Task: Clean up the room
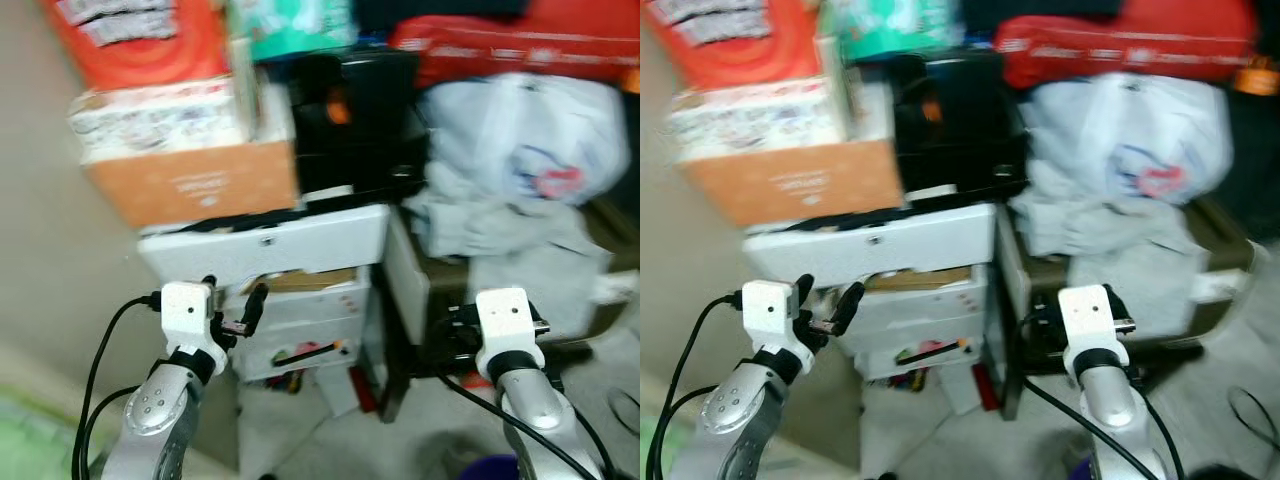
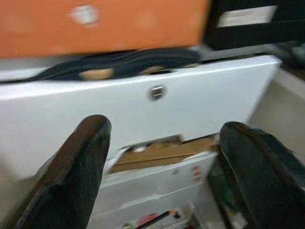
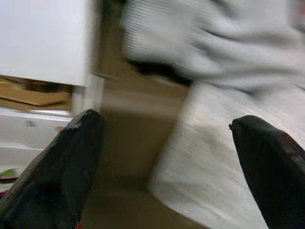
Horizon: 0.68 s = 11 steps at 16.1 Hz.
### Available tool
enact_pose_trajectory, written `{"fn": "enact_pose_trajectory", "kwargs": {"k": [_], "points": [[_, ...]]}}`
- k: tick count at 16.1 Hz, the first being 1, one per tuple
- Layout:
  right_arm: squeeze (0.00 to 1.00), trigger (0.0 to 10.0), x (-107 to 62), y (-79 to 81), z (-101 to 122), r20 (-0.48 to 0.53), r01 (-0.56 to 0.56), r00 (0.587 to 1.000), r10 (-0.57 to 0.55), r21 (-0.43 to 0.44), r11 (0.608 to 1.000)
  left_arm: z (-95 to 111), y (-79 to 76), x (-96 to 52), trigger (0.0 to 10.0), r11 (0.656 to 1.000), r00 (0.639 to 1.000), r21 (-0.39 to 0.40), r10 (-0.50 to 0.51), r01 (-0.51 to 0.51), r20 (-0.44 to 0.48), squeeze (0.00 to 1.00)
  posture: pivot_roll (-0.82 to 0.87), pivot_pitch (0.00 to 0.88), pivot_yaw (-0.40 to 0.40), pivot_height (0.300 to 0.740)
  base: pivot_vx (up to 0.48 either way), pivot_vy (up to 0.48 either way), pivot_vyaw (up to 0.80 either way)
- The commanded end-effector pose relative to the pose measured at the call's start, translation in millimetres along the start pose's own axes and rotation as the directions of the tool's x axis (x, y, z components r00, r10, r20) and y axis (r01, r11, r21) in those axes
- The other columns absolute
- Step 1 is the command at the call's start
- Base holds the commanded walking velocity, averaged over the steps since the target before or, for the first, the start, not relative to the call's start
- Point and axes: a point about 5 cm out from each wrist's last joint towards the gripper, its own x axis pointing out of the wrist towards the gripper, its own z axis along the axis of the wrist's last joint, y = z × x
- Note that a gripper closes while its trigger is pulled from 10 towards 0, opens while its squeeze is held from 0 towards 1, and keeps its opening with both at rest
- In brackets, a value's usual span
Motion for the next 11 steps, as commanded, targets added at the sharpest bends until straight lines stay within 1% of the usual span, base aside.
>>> {"fn": "enact_pose_trajectory", "kwargs": {"k": [1, 5, 6, 9, 11], "points": [[0.00, 10.0, -0.7, 1.4, 6.4, 0.030, -0.002, 1.000, 0.002, 0.006, 1.000, -2.2, 4.3, -3.0, 10.0, 1.000, 1.000, 0.009, 0.018, -0.018, -0.018, 0.00, -0.23, 0.106, 0.075, 0.740, 0.000, 0.000, 0.80], [0.00, 10.0, -1.1, 1.4, 5.7, 0.030, -0.002, 1.000, 0.002, 0.009, 1.000, -1.8, 4.3, -3.5, 10.0, 1.000, 1.000, 0.007, 0.021, -0.021, -0.015, 0.00, -0.23, 0.108, 0.076, 0.740, 0.000, 0.000, 0.80], [0.00, 10.0, -1.0, 1.3, 5.6, 0.029, -0.001, 1.000, 0.001, 0.009, 1.000, -1.4, 4.5, -3.4, 10.0, 1.000, 1.000, 0.007, 0.023, -0.023, -0.013, 0.00, -0.23, 0.108, 0.075, 0.740, 0.000, 0.000, 0.47], [0.00, 10.0, -1.3, 1.2, 5.0, 0.027, -0.001, 1.000, 0.001, 0.007, 1.000, -1.1, 4.6, -3.3, 10.0, 1.000, 1.000, 0.012, 0.027, -0.027, -0.012, 0.00, -0.23, 0.108, 0.075, 0.740, 0.000, 0.000, 0.00], [0.00, 10.0, -1.3, 1.9, 6.1, 0.033, -0.005, 0.999, 0.005, -0.003, 1.000, -1.4, 4.0, -2.7, 10.0, 1.000, 1.000, 0.019, 0.024, -0.024, -0.013, 0.00, -0.23, 0.107, 0.074, 0.740, 0.000, 0.000, 0.80]]}}
